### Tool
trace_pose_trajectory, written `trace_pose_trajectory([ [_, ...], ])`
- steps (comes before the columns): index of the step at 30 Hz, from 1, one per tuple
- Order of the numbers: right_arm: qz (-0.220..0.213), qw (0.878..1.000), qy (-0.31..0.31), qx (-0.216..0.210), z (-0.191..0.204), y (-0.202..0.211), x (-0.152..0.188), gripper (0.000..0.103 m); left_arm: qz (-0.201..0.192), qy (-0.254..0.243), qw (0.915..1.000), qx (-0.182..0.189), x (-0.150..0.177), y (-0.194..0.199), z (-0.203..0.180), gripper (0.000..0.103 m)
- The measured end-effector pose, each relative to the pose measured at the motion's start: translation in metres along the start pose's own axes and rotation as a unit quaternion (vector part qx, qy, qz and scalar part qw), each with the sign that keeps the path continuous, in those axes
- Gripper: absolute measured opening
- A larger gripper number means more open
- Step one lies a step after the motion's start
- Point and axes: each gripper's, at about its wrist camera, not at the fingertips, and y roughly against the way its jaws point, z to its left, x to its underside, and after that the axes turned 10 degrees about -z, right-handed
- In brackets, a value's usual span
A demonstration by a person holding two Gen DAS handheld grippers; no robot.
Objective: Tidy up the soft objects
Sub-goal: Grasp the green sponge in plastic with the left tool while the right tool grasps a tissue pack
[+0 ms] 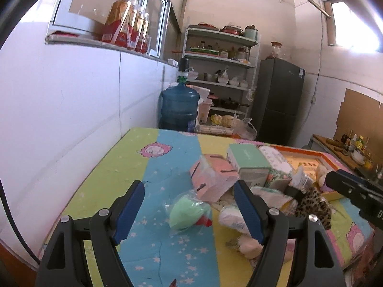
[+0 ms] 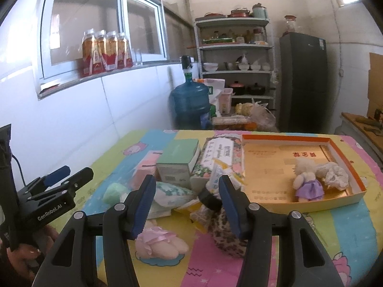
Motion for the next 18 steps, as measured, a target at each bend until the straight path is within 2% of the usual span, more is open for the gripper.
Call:
trace_pose_trajectory([
  [13, 0.013, 1.0, 0.005, -0.01, 0.012, -0.018, 0.005, 0.056, 0.039, -0.008, 0.9992, -0.003, 0.019, -0.038, 0.006, 0.077],
  [18, 0.018, 1.0, 0.005, -0.01, 0.011, -0.024, 0.007, 0.056, 0.073, -0.007, 0.9973, 0.01, 0.03, -0.057, 0.011, 0.077],
])
